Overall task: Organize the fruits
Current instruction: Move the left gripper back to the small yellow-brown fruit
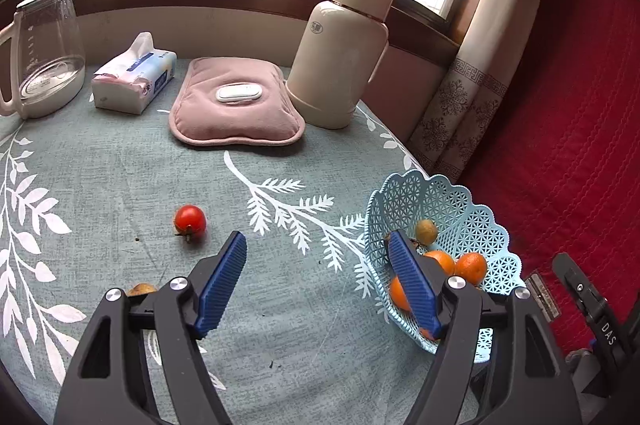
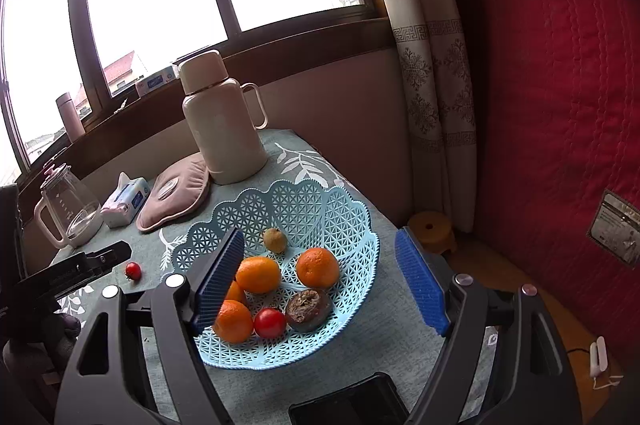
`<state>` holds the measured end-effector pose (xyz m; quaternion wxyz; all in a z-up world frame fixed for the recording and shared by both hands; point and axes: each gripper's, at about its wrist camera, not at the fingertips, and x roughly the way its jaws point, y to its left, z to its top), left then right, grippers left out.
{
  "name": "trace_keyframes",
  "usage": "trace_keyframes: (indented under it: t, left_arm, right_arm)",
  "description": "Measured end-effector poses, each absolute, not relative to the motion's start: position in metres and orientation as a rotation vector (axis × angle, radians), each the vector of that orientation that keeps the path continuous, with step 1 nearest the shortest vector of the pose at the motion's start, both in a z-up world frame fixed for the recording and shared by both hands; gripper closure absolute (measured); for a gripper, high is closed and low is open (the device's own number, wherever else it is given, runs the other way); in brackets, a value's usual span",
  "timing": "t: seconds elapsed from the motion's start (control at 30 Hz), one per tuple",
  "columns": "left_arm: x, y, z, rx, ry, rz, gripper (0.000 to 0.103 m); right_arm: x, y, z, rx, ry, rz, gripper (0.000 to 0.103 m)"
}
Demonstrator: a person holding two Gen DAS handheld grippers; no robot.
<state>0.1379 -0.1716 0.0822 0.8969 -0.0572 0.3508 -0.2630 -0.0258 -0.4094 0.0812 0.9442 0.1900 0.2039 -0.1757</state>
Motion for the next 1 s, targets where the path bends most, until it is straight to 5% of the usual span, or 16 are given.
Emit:
trace_keyframes:
  t: [0.23, 1.0]
  left_arm:
    - [0.144, -0.137, 0.089, -0.179, 0.719, -0.462, 0.015]
    - [0.146, -0.063, 0.079, -0.220, 0.718, -0.280, 0.015]
  right_arm:
    - [-0.029, -0.408, 0.083, 0.401, 0.395, -0.352, 0.010]
    - [-0.028, -0.402, 0.081, 0.416, 0.405, -0.316, 0.009]
